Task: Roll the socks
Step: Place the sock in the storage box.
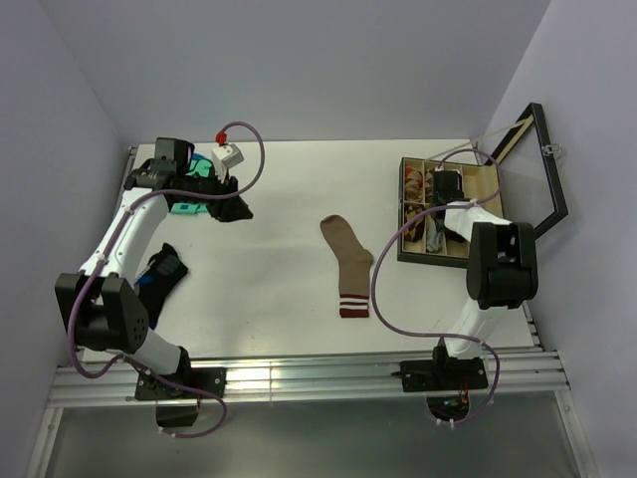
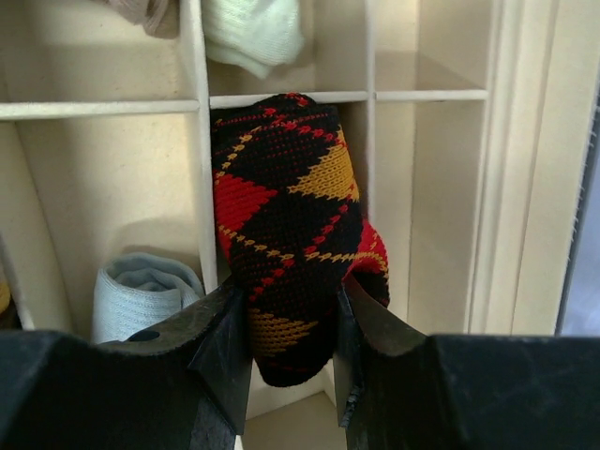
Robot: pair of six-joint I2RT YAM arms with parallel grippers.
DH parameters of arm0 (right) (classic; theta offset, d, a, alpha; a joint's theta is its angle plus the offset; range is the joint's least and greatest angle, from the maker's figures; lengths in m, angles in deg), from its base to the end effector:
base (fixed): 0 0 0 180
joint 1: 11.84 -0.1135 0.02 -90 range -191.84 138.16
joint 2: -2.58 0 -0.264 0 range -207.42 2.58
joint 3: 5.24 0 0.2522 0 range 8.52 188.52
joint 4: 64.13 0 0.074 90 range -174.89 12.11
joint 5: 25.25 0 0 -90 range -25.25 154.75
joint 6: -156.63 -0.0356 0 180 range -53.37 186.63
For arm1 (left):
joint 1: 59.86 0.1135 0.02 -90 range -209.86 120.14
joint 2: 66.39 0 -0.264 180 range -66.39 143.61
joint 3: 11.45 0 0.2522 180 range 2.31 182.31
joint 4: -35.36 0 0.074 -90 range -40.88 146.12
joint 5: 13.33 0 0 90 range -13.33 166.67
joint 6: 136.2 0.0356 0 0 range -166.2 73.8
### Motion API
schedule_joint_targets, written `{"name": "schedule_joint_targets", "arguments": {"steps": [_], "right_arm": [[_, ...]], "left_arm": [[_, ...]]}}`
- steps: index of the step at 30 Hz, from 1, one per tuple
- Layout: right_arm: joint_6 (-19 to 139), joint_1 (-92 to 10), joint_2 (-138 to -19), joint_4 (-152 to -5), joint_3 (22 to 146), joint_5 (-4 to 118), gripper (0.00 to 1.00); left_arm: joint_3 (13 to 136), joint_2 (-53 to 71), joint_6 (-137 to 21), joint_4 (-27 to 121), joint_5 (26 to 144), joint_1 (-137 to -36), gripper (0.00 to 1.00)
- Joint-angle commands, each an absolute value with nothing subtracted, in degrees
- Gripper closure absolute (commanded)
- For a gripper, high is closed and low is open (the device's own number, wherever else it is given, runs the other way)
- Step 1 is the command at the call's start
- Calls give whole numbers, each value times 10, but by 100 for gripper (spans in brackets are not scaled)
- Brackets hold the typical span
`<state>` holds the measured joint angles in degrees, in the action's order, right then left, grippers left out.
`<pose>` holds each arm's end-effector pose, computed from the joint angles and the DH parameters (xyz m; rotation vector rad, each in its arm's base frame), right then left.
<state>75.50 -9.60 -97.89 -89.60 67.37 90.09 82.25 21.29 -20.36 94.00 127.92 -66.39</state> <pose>0.3535 -0.0291 0.1701 0.0410 2.4830 -0.6336 0.3134 -0.0638 0.3272 0.9598 2.0212 -0.9191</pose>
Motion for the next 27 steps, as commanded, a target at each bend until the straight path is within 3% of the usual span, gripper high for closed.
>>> {"name": "schedule_joint_targets", "arguments": {"steps": [1,9,27], "right_arm": [[703,-95,-1011,-970,704,809,100],[642,-79,-1048,-1083,779,709,100],[554,-53,-1068,-1167,807,752,100]], "left_arm": [[840,215,-195,939,1299,-666,56],[843,217,-204,938,1287,-684,56],[826,232,-224,911,1223,-729,57]]}}
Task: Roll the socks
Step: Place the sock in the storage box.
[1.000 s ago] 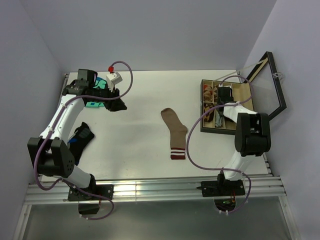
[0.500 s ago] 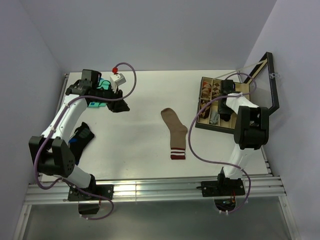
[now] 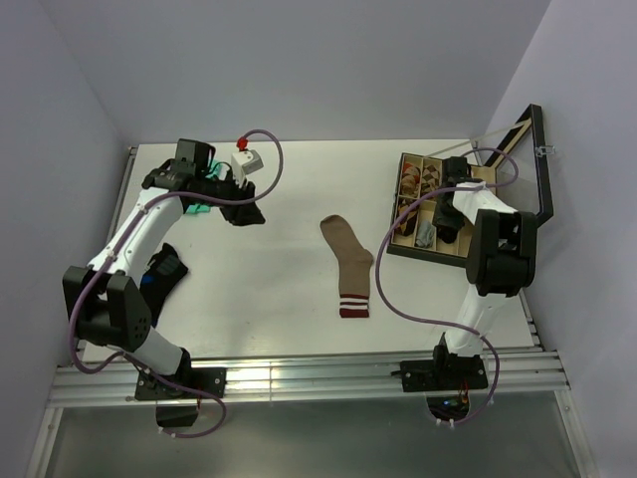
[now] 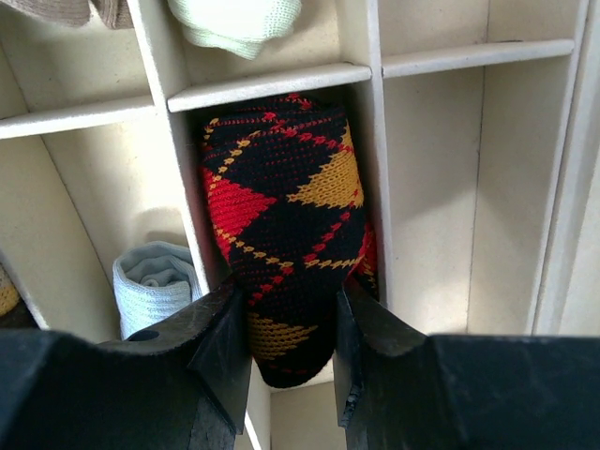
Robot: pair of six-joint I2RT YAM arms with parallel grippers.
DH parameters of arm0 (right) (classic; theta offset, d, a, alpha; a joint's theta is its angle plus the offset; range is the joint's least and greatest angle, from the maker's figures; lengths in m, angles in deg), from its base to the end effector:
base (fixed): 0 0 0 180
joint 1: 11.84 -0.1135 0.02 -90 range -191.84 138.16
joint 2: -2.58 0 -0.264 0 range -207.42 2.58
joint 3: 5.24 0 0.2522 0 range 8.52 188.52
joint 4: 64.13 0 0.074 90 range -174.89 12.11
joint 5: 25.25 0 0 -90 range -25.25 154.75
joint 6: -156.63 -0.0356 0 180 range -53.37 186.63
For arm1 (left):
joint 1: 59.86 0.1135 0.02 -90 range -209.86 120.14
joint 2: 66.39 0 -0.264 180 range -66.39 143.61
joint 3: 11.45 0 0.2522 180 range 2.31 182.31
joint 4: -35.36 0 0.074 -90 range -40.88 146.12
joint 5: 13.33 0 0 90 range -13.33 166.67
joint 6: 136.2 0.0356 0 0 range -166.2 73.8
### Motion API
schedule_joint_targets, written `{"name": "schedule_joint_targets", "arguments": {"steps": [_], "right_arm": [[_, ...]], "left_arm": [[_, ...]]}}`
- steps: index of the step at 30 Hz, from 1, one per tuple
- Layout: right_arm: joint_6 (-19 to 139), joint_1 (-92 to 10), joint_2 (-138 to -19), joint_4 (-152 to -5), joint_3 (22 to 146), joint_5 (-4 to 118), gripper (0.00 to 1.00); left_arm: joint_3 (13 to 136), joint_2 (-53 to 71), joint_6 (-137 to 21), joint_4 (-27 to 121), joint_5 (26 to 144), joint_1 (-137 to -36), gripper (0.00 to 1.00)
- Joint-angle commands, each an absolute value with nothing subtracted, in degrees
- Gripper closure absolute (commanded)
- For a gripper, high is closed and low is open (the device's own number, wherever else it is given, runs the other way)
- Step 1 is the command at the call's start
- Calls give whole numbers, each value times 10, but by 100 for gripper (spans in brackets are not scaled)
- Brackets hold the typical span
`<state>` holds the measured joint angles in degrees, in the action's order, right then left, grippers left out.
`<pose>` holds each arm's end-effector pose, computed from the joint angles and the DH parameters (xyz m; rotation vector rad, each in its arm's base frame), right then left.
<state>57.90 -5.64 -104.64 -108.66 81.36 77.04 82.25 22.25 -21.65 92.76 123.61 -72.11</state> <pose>0.3769 -0.0486 0.1781 0.4129 2.6598 -0.2765 0.3121 -0.0944 0.3218 1.0334 2.0438 -0.8952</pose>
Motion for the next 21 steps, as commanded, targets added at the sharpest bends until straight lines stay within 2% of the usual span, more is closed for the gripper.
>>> {"name": "schedule_joint_targets", "arguments": {"steps": [1,21], "right_arm": [[554,-53,-1071,-1169,807,743,100],[521,-52,-1097,-1254,803,787,99]], "left_arm": [[826,233,-225,910,1220,-730,57],[835,240,-237,907,1174,-752,57]]}}
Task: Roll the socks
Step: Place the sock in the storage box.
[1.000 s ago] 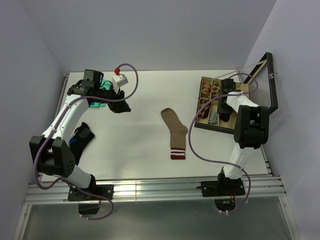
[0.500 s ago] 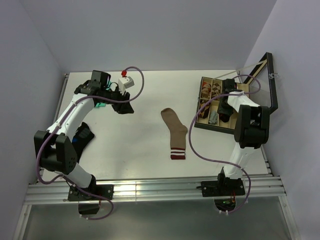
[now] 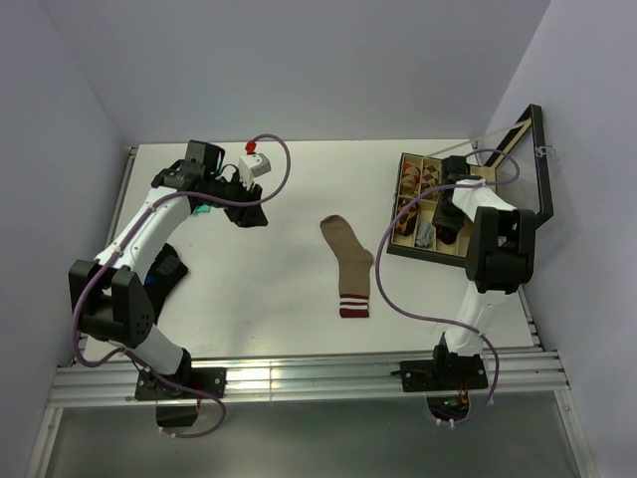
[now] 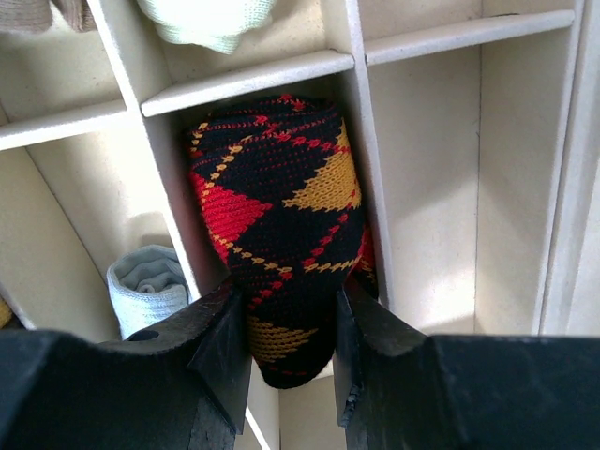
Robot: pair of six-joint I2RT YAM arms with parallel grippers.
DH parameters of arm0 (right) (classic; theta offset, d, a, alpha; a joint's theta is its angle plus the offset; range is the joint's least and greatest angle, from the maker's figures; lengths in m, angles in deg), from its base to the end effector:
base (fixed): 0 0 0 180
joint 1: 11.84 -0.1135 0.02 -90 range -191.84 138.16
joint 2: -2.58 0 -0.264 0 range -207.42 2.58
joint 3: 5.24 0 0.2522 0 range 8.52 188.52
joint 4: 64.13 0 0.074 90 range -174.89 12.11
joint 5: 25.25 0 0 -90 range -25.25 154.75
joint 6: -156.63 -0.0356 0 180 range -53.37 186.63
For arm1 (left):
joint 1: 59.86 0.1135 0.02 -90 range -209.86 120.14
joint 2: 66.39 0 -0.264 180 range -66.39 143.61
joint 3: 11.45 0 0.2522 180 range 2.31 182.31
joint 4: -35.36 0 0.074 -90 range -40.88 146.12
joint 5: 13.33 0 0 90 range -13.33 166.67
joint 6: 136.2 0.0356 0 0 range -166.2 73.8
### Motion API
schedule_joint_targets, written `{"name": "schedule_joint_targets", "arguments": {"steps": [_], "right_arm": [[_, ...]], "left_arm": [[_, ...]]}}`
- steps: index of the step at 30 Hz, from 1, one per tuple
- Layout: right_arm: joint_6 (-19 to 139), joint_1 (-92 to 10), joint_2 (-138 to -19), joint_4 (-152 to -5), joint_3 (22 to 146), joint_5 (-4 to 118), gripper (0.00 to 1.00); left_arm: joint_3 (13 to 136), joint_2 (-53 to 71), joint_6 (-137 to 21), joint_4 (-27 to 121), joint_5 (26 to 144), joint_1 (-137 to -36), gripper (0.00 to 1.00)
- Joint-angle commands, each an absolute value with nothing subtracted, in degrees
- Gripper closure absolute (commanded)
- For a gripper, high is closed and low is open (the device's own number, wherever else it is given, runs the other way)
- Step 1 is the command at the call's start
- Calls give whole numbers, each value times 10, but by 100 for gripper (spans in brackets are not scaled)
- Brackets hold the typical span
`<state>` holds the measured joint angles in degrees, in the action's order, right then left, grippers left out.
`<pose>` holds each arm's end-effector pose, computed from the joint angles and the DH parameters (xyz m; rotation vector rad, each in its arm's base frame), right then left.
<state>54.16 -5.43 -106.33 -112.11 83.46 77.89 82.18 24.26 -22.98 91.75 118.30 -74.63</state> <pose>0.3793 -0.0508 0.1752 0.5087 2.6892 -0.2868 0.3177 -0.1082 0.3098 1.0377 2.1128 -0.8286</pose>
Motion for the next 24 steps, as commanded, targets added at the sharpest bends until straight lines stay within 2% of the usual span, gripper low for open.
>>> {"name": "schedule_joint_targets", "arguments": {"steps": [1,8,16,21,24], "right_arm": [[521,-52,-1098,-1254,799,788,100],[520,-53,-1094,-1250,767,791,95],[506,-53,-1095,-1260,759,816,82],[498,-52,-1064,-1251,745,815,68],[500,-52,-1047,-1247,746,806,63]], "left_arm": [[836,240,-237,909,1168,-752,57],[840,240,-238,915,1149,-757,57],[848,240,-244,920,1131,-763,57],[854,238,-249,925,1124,-766,57],[856,237,-253,925,1119,-768,56]]}}
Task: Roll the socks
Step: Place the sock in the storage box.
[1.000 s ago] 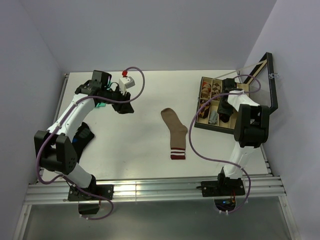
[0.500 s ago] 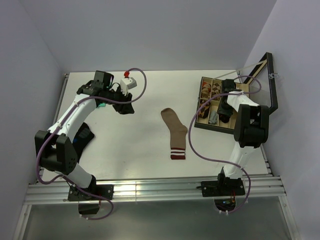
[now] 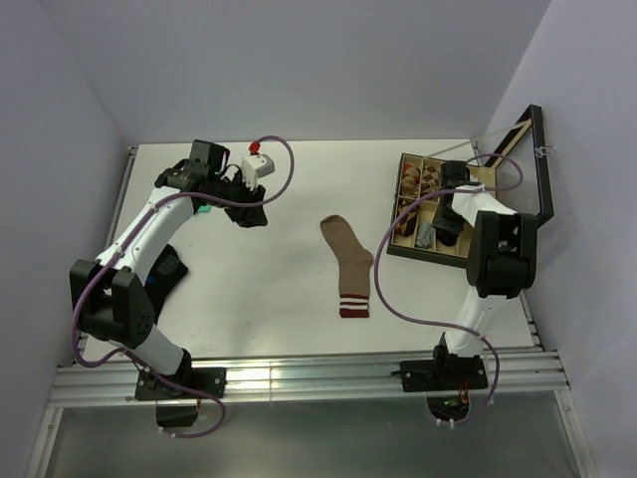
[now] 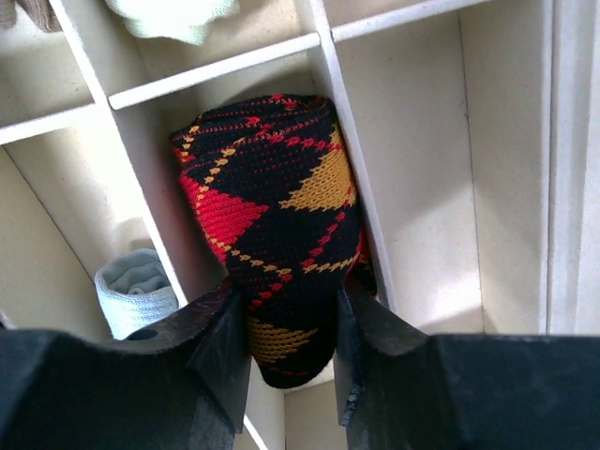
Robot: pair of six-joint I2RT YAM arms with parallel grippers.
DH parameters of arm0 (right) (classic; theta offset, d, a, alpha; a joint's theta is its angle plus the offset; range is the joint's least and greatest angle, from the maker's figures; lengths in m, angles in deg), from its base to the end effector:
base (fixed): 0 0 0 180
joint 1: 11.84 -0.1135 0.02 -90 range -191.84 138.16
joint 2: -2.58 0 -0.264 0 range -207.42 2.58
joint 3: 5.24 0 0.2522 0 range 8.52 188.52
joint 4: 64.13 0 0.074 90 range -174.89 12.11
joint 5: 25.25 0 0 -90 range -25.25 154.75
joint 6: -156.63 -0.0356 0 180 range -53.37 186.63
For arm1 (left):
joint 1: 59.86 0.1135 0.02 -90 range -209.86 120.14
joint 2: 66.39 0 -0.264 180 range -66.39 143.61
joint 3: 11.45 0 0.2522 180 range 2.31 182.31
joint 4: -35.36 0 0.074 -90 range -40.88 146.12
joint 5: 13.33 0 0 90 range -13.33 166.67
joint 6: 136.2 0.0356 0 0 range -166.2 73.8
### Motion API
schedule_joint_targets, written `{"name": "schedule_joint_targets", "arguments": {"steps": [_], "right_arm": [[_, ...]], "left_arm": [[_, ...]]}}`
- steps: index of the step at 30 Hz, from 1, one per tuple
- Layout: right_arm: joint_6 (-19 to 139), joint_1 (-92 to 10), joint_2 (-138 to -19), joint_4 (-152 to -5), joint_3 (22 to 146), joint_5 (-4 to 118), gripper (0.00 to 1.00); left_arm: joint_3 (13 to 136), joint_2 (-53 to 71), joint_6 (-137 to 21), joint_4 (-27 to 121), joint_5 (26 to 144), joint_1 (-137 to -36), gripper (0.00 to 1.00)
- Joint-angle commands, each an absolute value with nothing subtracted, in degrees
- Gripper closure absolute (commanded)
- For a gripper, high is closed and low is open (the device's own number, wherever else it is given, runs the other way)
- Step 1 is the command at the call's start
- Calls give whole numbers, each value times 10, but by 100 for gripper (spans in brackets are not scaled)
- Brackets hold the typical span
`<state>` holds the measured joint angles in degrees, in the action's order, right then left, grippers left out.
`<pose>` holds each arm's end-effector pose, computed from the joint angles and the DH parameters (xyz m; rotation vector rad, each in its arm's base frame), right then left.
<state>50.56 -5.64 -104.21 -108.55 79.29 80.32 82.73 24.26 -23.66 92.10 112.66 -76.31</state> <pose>0.3693 -0.0497 0.1713 0.5954 2.6312 -0.3194 0.3166 -0.1153 0.3107 1.0356 2.1555 -0.7292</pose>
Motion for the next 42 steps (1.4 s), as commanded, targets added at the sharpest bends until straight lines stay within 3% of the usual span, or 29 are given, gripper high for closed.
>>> {"name": "schedule_joint_targets", "arguments": {"steps": [1,3,5,42], "right_arm": [[499,-52,-1041,-1247,746,805,61],[501,-52,-1028,-1240,746,792,48],[500,-52,-1023,-1241,749,788,44],[498,-72,-902,-1258,787,756,39]], "left_arm": [[856,235,-253,925,1117,-769,56],[857,234,-255,925,1113,-772,55],[860,233,-256,927,1111,-774,55],[875,249,-258,933,1087,-790,56]]}}
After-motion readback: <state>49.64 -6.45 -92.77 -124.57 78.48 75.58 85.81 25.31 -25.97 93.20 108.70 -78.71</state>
